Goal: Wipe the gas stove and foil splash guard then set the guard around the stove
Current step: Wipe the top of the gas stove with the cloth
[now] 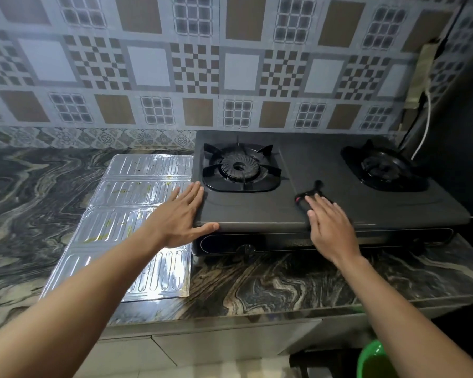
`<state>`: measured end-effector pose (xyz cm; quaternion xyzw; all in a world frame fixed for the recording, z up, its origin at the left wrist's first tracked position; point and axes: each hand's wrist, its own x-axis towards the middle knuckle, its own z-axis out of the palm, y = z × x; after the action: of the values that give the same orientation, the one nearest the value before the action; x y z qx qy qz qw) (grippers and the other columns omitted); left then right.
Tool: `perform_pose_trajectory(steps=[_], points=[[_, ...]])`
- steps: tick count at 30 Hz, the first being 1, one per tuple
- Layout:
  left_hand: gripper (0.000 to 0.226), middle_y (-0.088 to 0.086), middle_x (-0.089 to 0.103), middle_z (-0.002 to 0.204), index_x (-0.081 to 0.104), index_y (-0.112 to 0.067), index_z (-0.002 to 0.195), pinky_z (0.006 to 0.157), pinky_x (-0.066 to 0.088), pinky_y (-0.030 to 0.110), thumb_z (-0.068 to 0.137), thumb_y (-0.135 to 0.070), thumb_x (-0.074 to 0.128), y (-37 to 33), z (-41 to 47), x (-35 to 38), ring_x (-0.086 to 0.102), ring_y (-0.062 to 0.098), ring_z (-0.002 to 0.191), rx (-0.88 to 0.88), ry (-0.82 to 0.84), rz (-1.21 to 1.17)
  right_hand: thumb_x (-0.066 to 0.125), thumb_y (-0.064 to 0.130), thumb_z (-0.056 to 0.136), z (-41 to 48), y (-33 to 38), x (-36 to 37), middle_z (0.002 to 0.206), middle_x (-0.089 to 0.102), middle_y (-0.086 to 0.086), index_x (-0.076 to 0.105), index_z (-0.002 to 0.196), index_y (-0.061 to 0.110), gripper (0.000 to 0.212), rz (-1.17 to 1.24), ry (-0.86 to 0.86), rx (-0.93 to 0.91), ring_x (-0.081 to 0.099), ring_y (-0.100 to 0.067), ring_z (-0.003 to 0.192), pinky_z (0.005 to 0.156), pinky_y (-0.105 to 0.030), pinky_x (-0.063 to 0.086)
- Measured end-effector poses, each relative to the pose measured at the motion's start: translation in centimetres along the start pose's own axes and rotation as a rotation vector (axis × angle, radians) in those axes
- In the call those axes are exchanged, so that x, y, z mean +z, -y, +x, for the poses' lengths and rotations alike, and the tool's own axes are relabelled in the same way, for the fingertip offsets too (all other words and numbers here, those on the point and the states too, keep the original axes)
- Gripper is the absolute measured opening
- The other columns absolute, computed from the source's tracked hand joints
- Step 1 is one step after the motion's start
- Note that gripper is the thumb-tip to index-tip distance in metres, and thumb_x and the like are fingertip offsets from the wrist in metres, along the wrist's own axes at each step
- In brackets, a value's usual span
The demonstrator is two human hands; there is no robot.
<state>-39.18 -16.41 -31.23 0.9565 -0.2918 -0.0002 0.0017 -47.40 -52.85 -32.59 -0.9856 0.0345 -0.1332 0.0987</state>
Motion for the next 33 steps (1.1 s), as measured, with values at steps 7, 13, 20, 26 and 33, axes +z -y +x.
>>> perform_pose_trajectory(steps=[7, 13, 20, 26, 33], points=[[0.109, 0.011, -0.005, 0.165, -0.006, -0.007, 0.157, 0.124, -0.004, 0.037, 0.084, -0.086, 0.016, -0.3, 0.1, 0.2, -0.004, 0.018, 0.153, -0.012, 0.005, -0.037, 0.028, 0.033, 0.102, 0.7, 9.6, 1.8, 0.154, 0.042, -0.006, 0.044, 0.148, 0.018, 0.051, 0.061, 0.049, -0.211, 0.036, -0.021, 0.144, 0.12, -0.039, 0.022], [0.116, 0.01, -0.005, 0.165, -0.005, -0.008, 0.156, 0.123, -0.006, 0.036, 0.077, -0.091, 0.007, -0.3, 0.2, 0.2, -0.006, 0.016, 0.153, -0.024, 0.013, -0.051, 0.033, 0.033, 0.105, 2.0, 13.3, 2.0, 0.159, 0.034, -0.004, 0.036, 0.152, 0.022, 0.049, 0.106, 0.143, -0.388, 0.028, -0.019, 0.147, 0.12, -0.038, 0.016], [0.112, 0.004, -0.01, 0.165, -0.008, -0.013, 0.157, 0.123, -0.004, 0.046, 0.079, -0.09, 0.014, -0.6, -0.3, 0.2, -0.012, 0.02, 0.152, -0.098, 0.012, -0.06, 0.028, 0.037, 0.106, 1.6, 6.3, 1.0, 0.159, 0.033, 0.001, 0.035, 0.153, 0.026, 0.049, 0.086, 0.11, -0.233, 0.026, -0.012, 0.147, 0.122, -0.033, 0.016], [0.106, -0.002, -0.008, 0.165, -0.004, -0.018, 0.159, 0.123, -0.002, 0.051, 0.081, -0.089, 0.013, 0.3, -2.0, 0.3, -0.012, 0.018, 0.152, -0.126, -0.039, -0.115, 0.029, 0.04, 0.105, 0.2, 11.0, 1.7, 0.16, 0.031, -0.004, 0.035, 0.153, 0.021, 0.052, 0.142, 0.083, -0.129, 0.023, -0.017, 0.149, 0.122, -0.036, 0.011], [0.09, 0.002, 0.003, 0.166, 0.009, -0.026, 0.159, 0.123, 0.004, 0.053, 0.086, -0.079, 0.011, 1.5, -2.9, -0.1, -0.005, 0.02, 0.154, -0.112, -0.007, -0.123, 0.048, 0.025, 0.099, 0.8, 17.2, 0.6, 0.158, 0.036, -0.002, 0.039, 0.15, 0.021, 0.051, 0.299, 0.245, -0.321, 0.028, -0.02, 0.146, 0.118, -0.032, 0.016]])
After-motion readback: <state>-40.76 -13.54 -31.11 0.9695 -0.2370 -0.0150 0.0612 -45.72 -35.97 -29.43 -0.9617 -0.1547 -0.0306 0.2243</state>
